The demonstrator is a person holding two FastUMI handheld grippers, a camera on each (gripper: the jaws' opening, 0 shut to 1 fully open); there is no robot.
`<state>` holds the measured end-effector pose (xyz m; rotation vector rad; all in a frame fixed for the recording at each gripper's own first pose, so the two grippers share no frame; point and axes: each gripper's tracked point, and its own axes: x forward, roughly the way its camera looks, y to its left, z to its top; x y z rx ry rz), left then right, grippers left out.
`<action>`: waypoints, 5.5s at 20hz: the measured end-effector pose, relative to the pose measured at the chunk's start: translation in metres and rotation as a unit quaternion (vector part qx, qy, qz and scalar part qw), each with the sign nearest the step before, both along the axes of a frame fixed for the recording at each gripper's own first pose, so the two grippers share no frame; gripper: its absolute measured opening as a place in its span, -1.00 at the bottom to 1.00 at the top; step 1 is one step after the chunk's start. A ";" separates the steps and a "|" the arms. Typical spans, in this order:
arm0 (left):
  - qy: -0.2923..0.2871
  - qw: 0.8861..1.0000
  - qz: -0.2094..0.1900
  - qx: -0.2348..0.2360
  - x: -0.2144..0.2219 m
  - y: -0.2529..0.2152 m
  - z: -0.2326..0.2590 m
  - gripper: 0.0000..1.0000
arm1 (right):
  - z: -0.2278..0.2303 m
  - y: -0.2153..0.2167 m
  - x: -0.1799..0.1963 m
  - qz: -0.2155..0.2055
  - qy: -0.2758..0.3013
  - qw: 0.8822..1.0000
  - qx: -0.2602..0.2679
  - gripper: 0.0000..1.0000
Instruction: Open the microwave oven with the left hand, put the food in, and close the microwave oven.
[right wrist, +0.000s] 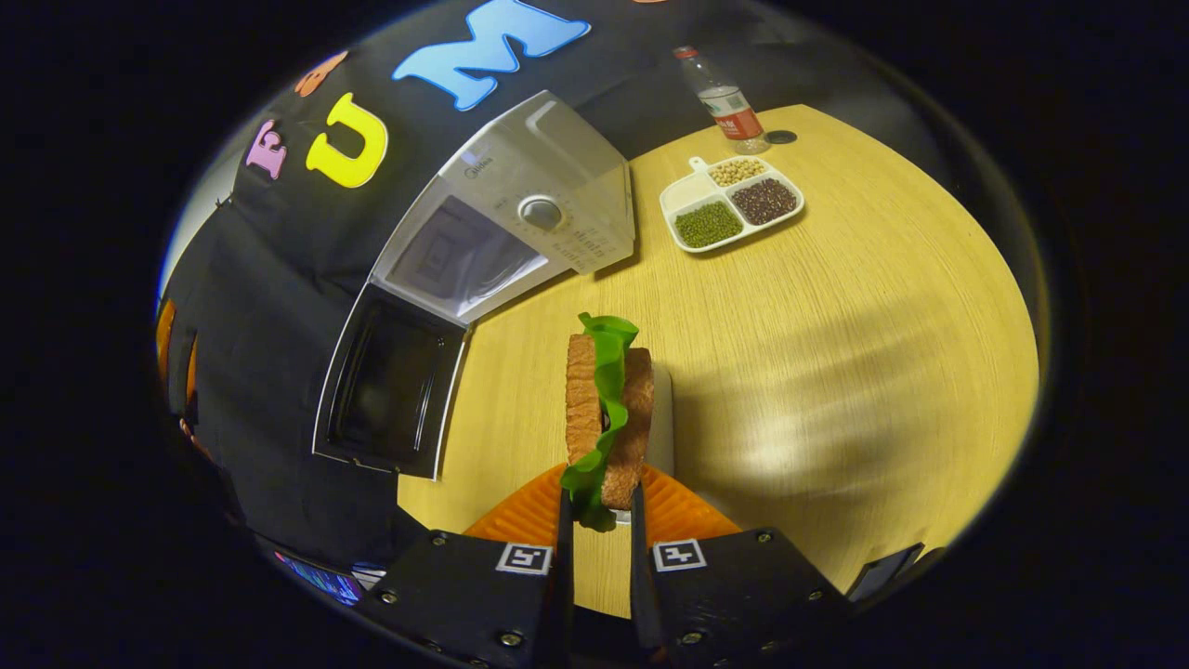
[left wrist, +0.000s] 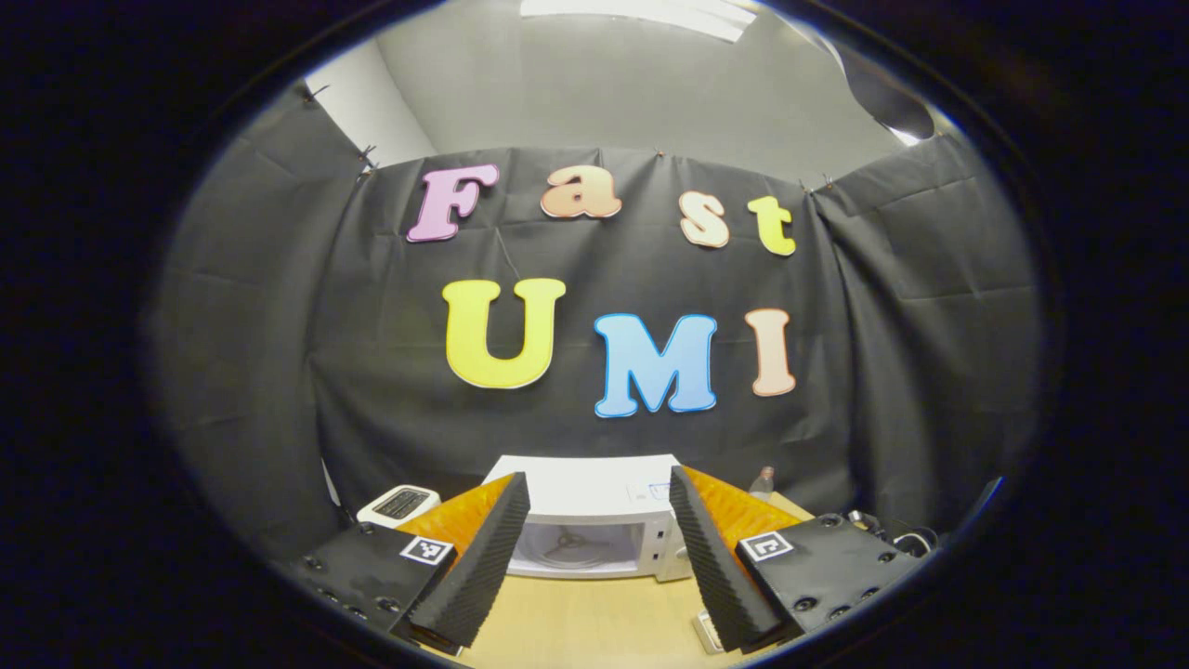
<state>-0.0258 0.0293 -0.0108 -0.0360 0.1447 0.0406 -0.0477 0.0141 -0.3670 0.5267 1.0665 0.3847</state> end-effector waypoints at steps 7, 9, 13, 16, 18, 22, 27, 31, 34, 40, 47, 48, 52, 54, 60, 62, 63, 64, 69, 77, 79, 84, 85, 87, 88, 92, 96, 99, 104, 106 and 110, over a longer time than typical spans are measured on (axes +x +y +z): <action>-0.011 1.000 -0.027 -0.012 -0.013 0.054 0.016 0.94 | 0.067 0.052 0.013 -0.076 -0.043 0.990 0.108 -0.50; -0.016 0.999 -0.032 -0.022 -0.019 0.076 0.019 0.90 | 0.085 0.075 0.016 -0.091 -0.059 0.985 0.132 -0.50; -0.018 0.999 -0.036 -0.030 -0.038 0.121 0.020 0.92 | 0.114 0.120 0.026 -0.120 -0.079 0.971 0.190 -0.50; -0.019 0.998 -0.043 -0.036 -0.053 0.147 0.019 0.92 | 0.120 0.148 0.038 -0.147 -0.083 0.961 0.219 -0.51; -0.019 0.998 -0.041 -0.033 -0.065 0.165 0.020 0.92 | 0.123 0.167 0.049 -0.166 -0.086 0.951 0.247 -0.50; -0.020 0.999 -0.028 -0.035 -0.082 0.194 0.024 0.92 | 0.120 0.194 0.074 -0.209 -0.075 0.930 0.294 -0.51; -0.018 0.999 -0.009 -0.040 -0.089 0.219 0.021 0.92 | 0.103 0.217 0.111 -0.235 -0.069 0.922 0.300 -0.50; -0.021 0.999 0.012 -0.033 -0.087 0.233 0.024 0.92 | 0.092 0.228 0.143 -0.259 -0.072 0.914 0.304 -0.51; -0.019 0.999 0.023 -0.026 -0.083 0.238 0.023 0.93 | 0.078 0.233 0.168 -0.291 -0.068 0.902 0.312 -0.50; 0.013 0.998 0.063 -0.005 -0.084 0.254 0.005 0.94 | 0.039 0.252 0.216 -0.327 -0.052 0.893 0.306 -0.50; 0.055 0.992 0.110 -0.004 -0.083 0.278 -0.020 0.94 | 0.019 0.271 0.281 -0.369 -0.100 0.873 0.302 -0.50; 0.061 0.992 0.111 -0.005 -0.081 0.279 -0.025 0.94 | 0.016 0.272 0.289 -0.376 -0.108 0.872 0.295 -0.50; 0.075 0.991 0.108 0.002 -0.070 0.276 -0.035 0.94 | -0.005 0.282 0.314 -0.415 -0.113 0.857 0.282 -0.51; 0.077 0.991 0.106 0.014 -0.067 0.275 -0.033 0.94 | -0.020 0.290 0.325 -0.426 -0.100 0.856 0.276 -0.50; 0.078 0.990 0.116 0.017 -0.070 0.280 -0.034 0.93 | -0.035 0.306 0.347 -0.442 -0.092 0.850 0.273 -0.50; 0.076 0.990 0.120 0.010 -0.071 0.283 -0.033 0.93 | -0.036 0.306 0.346 -0.443 -0.086 0.851 0.270 -0.48; 0.072 0.990 0.123 0.010 -0.071 0.285 -0.030 0.93 | -0.035 0.307 0.343 -0.437 -0.088 0.856 0.263 -0.39; 0.064 0.990 0.125 0.013 -0.071 0.288 -0.026 0.92 | -0.033 0.307 0.342 -0.432 -0.092 0.859 0.260 -0.48; 0.041 0.994 0.102 0.012 -0.064 0.280 -0.016 0.94 | -0.024 0.310 0.320 -0.406 -0.080 0.874 0.256 0.80; 0.027 0.999 0.041 0.000 -0.058 0.250 -0.016 0.94 | 0.027 0.286 0.249 -0.333 -0.135 0.908 0.215 0.84; 0.021 0.999 0.028 -0.003 -0.058 0.245 -0.015 0.94 | 0.047 0.275 0.227 -0.312 -0.159 0.915 0.198 0.83; 0.014 1.000 -0.001 -0.020 -0.059 0.228 -0.021 0.92 | 0.111 0.260 0.172 -0.240 -0.229 0.927 0.173 0.84; 0.013 1.000 -0.006 -0.024 -0.060 0.224 -0.022 0.92 | 0.129 0.256 0.160 -0.228 -0.245 0.927 0.167 0.83; 0.010 0.999 -0.016 -0.028 -0.058 0.215 -0.024 0.92 | 0.152 0.242 0.141 -0.211 -0.282 0.927 0.131 0.83; 0.009 0.999 -0.020 -0.027 -0.060 0.212 -0.025 0.92 | 0.162 0.232 0.132 -0.203 -0.301 0.926 0.105 0.83; 0.007 0.999 -0.037 -0.026 -0.062 0.199 -0.031 0.92 | 0.210 0.186 0.096 -0.191 -0.381 0.904 -0.020 0.87; 0.011 0.998 -0.047 -0.029 -0.069 0.190 -0.037 0.94 | 0.259 0.159 0.060 -0.177 -0.457 0.865 -0.109 0.87; 0.011 0.999 -0.045 -0.018 -0.076 0.190 -0.040 0.93 | 0.292 0.155 0.042 -0.168 -0.482 0.846 -0.153 0.87; 0.013 0.999 -0.036 -0.018 -0.087 0.199 -0.051 0.92 | 0.313 0.153 0.021 -0.159 -0.509 0.824 -0.189 0.87; 0.020 0.999 -0.027 -0.020 -0.092 0.209 -0.060 0.94 | 0.317 0.152 0.019 -0.160 -0.510 0.824 -0.189 0.87; 0.049 0.998 -0.015 -0.024 -0.105 0.222 -0.083 0.86 | 0.319 0.148 0.014 -0.155 -0.515 0.819 -0.198 0.87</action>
